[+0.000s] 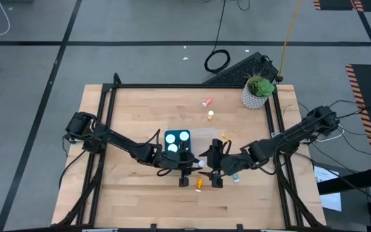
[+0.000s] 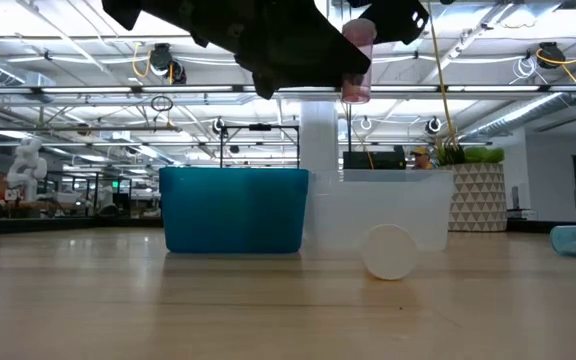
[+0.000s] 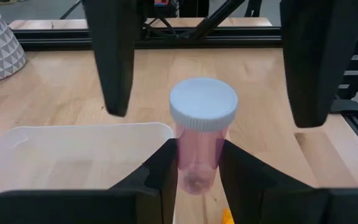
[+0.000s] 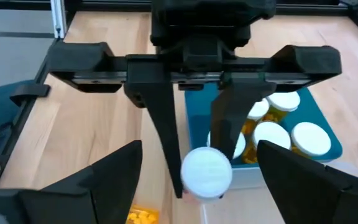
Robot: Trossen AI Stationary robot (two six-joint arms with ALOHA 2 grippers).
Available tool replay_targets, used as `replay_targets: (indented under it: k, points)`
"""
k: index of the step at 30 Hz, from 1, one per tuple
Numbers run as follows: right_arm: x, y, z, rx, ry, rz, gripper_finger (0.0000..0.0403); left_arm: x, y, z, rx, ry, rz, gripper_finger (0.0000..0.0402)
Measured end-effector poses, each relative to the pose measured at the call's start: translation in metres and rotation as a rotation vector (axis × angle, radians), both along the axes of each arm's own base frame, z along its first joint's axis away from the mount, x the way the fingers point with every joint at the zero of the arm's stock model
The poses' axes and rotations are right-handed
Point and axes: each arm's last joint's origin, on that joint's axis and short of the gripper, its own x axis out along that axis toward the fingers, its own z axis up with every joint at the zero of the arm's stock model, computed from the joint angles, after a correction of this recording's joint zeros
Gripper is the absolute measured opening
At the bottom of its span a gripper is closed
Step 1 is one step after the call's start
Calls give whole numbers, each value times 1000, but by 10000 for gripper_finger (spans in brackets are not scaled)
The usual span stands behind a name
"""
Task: Pick and place medicine bottles into bin by pill shape (circle, oval)
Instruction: Put the small pink pill bottle into the transparent bin
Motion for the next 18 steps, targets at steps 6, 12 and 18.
replay_targets:
  k: [6,12,18]
  points:
    - [-1,0,-1,-3,13,5,247,0,0,0,-3,-2,1,108]
    - [-1,0,-1,21,21,20,189,1,-1,2,-11,-23,-5,108]
    - [-1,1,-1,29,25,28,145,1,-1,3,-9,-31,-11,108]
